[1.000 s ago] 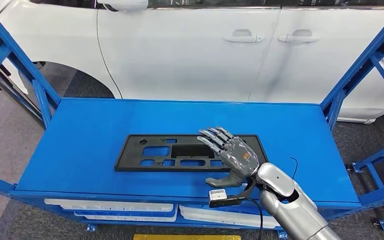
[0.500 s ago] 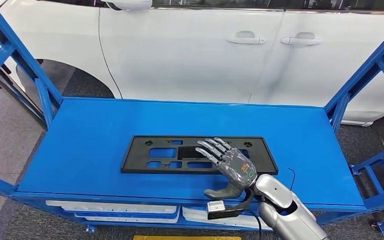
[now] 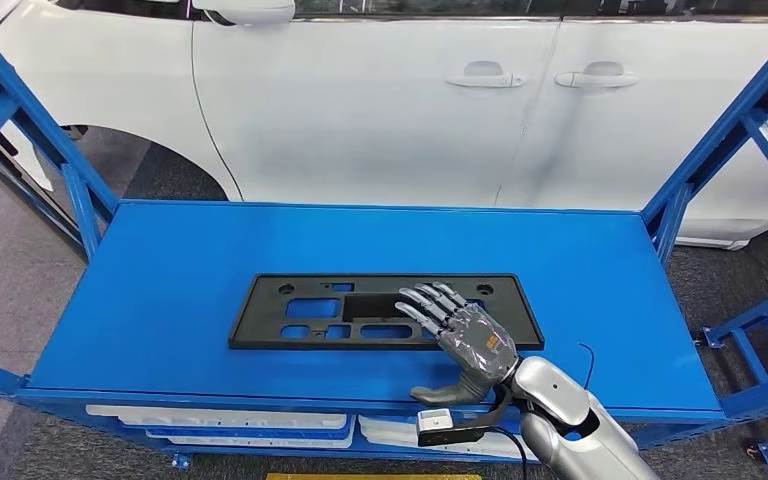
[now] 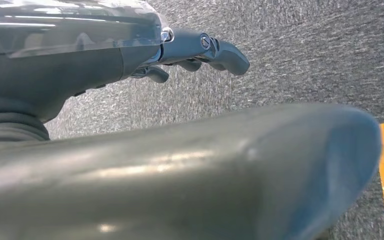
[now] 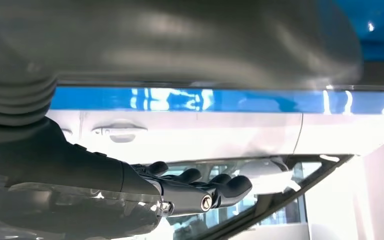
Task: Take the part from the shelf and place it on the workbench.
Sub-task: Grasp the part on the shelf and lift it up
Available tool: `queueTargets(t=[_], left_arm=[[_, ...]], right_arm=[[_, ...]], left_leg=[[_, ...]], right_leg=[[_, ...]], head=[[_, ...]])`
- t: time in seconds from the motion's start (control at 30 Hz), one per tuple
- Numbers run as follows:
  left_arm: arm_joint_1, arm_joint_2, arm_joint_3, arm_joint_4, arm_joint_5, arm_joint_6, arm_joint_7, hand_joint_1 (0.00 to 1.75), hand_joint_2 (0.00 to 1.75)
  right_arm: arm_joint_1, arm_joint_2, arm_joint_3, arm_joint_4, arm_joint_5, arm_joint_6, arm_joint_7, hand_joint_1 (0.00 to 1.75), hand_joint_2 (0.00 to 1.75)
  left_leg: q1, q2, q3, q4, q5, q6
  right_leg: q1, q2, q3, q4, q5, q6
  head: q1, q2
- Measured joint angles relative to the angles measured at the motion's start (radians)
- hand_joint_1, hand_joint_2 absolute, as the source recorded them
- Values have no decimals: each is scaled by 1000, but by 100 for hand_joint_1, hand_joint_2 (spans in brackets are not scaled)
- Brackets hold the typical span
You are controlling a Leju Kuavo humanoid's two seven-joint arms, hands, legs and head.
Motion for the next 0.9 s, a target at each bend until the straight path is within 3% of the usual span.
queueTargets(t=[0.1,0.13,0.17,0.2,0.3,0.37,0.47,0.53,0.6,0.67,0.7,0.8,0.83,0.9], left_arm=[[1,0,0,0,0,0,0,0,0],[1,0,0,0,0,0,0,0,0],[2,0,0,0,0,-1,0,0,0],[2,0,0,0,0,-1,0,0,0],[0,0,0,0,0,-1,0,0,0],[0,0,0,0,2,-1,-1,0,0],[1,-1,0,0,3,-1,-3,0,0],[0,-2,0,0,3,-1,-5,0,0],[0,-3,0,0,3,-1,-7,0,0],[1,-3,0,0,3,-1,-8,0,0],[1,-3,0,0,3,-1,-8,0,0],[1,-4,0,0,3,-1,-8,0,0],[0,-5,0,0,3,-1,-8,0,0],[0,-5,0,0,3,-1,-8,0,0]], right_arm=[[0,0,0,-3,7,4,1,0,175],[1,1,0,-3,10,6,1,0,175],[1,1,0,-3,14,8,1,0,175],[0,1,0,-3,20,9,1,0,175],[-2,1,-1,-3,43,9,4,0,175],[-5,1,-2,-3,56,4,10,0,175],[-8,2,-6,-2,79,-8,25,0,175],[-10,2,-9,-2,93,-17,36,0,175],[-10,2,-11,0,108,-27,47,0,175],[-7,2,-11,5,131,-40,62,0,175],[-7,2,-11,8,145,-48,72,0,175],[-13,2,-14,13,199,-80,112,0,175],[-17,3,-15,15,218,-87,125,0,175],[-23,3,-16,21,251,-94,151,0,175]], left_leg=[[3,0,-82,182,-92,-11],[3,0,-108,235,-109,-13],[4,0,-118,256,-106,-15],[4,1,-109,233,-83,-14],[3,1,-15,34,10,-5],[1,0,9,-23,22,5],[1,-1,9,-31,27,22],[4,0,11,-37,32,34],[3,0,10,-37,32,38],[2,0,10,-36,32,39],[2,0,10,-36,31,39],[-1,-2,15,-34,27,34],[-2,-2,15,-34,26,31],[-4,-2,13,-33,25,21]], right_leg=[[-2,-3,2,-3,1,-8],[-1,-3,2,-2,0,-9],[-1,-3,2,-1,-1,-9],[-1,-3,3,1,-2,-8],[1,-1,5,10,-11,0],[5,0,1,14,-12,8],[4,0,-4,20,-17,24],[2,0,-31,81,-57,34],[-1,-1,-92,212,-121,42],[-4,-1,-140,307,-145,45],[-4,-1,-140,303,-129,45],[-2,-1,-50,111,-27,34],[0,-1,-26,57,-9,29],[6,0,-9,15,-6,20]], head=[[0,0],[0,0],[0,0],[0,0],[0,0],[0,0],[0,0],[0,0],[0,0],[0,0],[0,0],[0,0],[0,0],[0,0]])
